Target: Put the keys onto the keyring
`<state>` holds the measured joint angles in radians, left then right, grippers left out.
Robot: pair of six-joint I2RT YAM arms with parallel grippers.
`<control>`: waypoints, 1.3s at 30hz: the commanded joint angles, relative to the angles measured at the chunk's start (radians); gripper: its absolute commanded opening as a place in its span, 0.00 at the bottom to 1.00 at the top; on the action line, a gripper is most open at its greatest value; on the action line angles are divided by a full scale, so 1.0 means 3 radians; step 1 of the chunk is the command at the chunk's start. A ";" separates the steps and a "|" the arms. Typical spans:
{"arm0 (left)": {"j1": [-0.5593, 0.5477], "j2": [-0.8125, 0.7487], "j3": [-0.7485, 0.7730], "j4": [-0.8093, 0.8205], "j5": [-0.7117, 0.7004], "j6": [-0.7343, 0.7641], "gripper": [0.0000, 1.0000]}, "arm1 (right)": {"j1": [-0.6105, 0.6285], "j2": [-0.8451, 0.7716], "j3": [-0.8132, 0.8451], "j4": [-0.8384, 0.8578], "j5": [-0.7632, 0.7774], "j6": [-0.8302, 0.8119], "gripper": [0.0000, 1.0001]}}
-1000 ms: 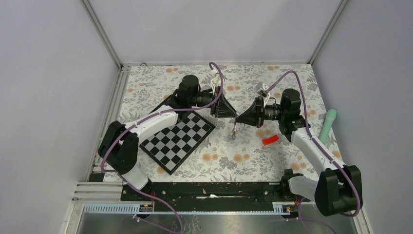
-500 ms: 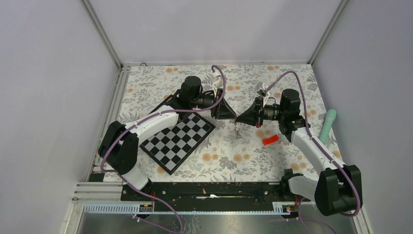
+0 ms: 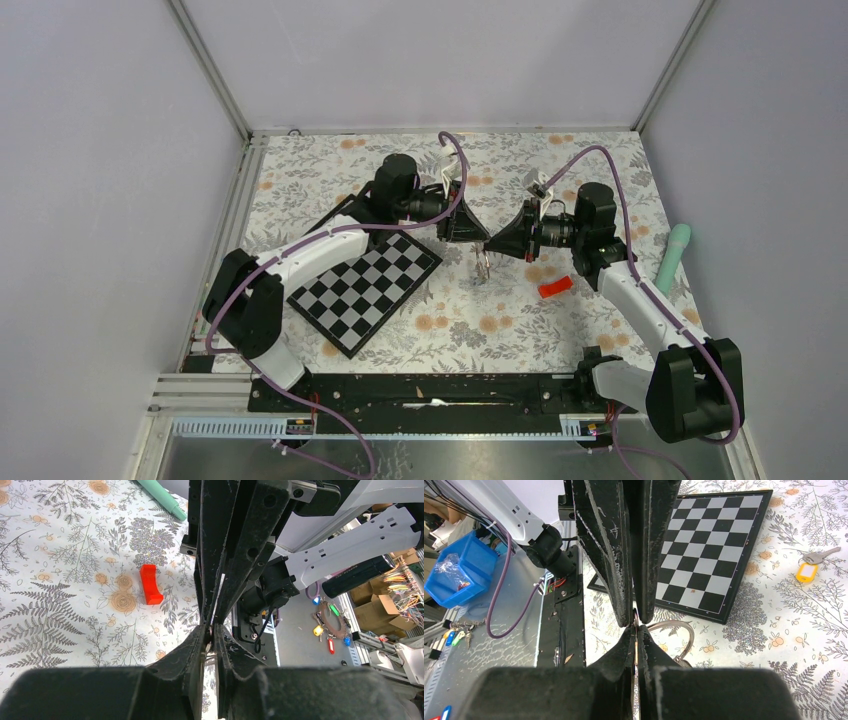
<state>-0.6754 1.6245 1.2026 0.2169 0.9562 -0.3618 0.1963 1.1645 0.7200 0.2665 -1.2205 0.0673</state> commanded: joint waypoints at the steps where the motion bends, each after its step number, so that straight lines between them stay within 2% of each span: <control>1: -0.0011 0.0007 0.0155 0.0060 -0.0047 0.0048 0.15 | 0.0027 -0.0017 0.0112 0.0054 -0.0058 -0.0045 0.00; 4: -0.0013 -0.0015 0.0129 0.0050 -0.0049 0.0070 0.15 | 0.0026 -0.0020 0.0116 0.0044 -0.0053 -0.0045 0.00; 10: -0.0014 -0.0086 0.0038 0.0049 -0.0061 0.0081 0.23 | 0.0027 -0.0017 0.0133 0.0015 -0.0015 -0.0051 0.00; 20: -0.0014 -0.0124 -0.0053 0.0053 -0.0053 0.0112 0.24 | 0.0005 -0.0015 0.0141 0.0001 0.0009 -0.0030 0.00; 23: -0.0011 -0.0110 -0.0040 0.0057 -0.0036 0.0102 0.19 | 0.0001 -0.0008 0.0141 0.0001 0.0009 -0.0030 0.00; 32: -0.0017 -0.0075 -0.0018 0.0065 -0.0034 0.0089 0.14 | 0.0000 -0.0008 0.0141 0.0001 0.0009 -0.0022 0.00; 37: -0.0028 -0.0054 -0.0001 0.0065 -0.0021 0.0091 0.00 | 0.0000 -0.0025 0.0141 0.0007 0.0012 -0.0014 0.00; 39: -0.0028 -0.0061 -0.0002 0.0047 -0.0044 0.0122 0.00 | -0.0006 -0.0031 0.0136 0.0001 0.0021 -0.0020 0.00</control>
<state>-0.6800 1.6241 1.1885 0.2070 0.9554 -0.3435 0.1955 1.1645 0.7204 0.2367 -1.2015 0.0658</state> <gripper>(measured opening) 0.016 0.021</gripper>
